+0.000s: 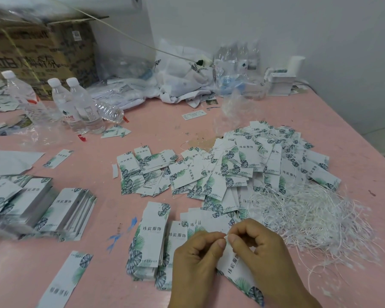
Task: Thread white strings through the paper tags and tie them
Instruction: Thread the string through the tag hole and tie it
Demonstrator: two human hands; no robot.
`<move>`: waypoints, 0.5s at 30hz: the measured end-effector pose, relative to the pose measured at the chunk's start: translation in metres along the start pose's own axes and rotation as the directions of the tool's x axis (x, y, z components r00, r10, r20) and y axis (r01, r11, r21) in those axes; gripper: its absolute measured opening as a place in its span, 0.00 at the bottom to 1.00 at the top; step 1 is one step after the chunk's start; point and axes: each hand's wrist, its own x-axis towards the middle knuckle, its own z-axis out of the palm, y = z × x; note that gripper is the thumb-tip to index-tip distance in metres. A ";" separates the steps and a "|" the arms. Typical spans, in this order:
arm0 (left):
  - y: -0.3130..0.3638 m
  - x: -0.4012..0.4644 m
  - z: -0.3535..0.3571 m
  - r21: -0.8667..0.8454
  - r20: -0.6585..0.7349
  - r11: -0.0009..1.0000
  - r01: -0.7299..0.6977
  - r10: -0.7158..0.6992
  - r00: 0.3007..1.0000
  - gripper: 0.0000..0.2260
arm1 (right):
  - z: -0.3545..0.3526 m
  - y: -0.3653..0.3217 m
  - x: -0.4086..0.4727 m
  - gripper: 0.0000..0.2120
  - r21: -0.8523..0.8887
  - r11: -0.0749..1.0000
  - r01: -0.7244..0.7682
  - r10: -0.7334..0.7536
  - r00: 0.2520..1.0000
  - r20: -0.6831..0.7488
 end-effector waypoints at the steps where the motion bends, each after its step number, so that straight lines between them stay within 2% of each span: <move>1: 0.000 0.000 0.000 -0.002 0.000 1.000 0.006 -0.006 1.000 0.04 | -0.001 0.000 0.000 0.12 -0.012 1.000 0.017 -0.017 1.000 0.003; 9: 0.002 0.000 0.002 -0.052 -0.001 0.997 0.060 -0.060 0.998 0.03 | -0.005 -0.001 0.002 0.10 -0.028 0.998 0.053 -0.051 0.998 0.043; 15: 0.007 -0.002 0.004 -0.041 0.012 0.995 0.096 -0.095 0.995 0.03 | -0.013 0.001 0.006 0.09 0.085 0.989 -0.120 0.103 0.976 0.190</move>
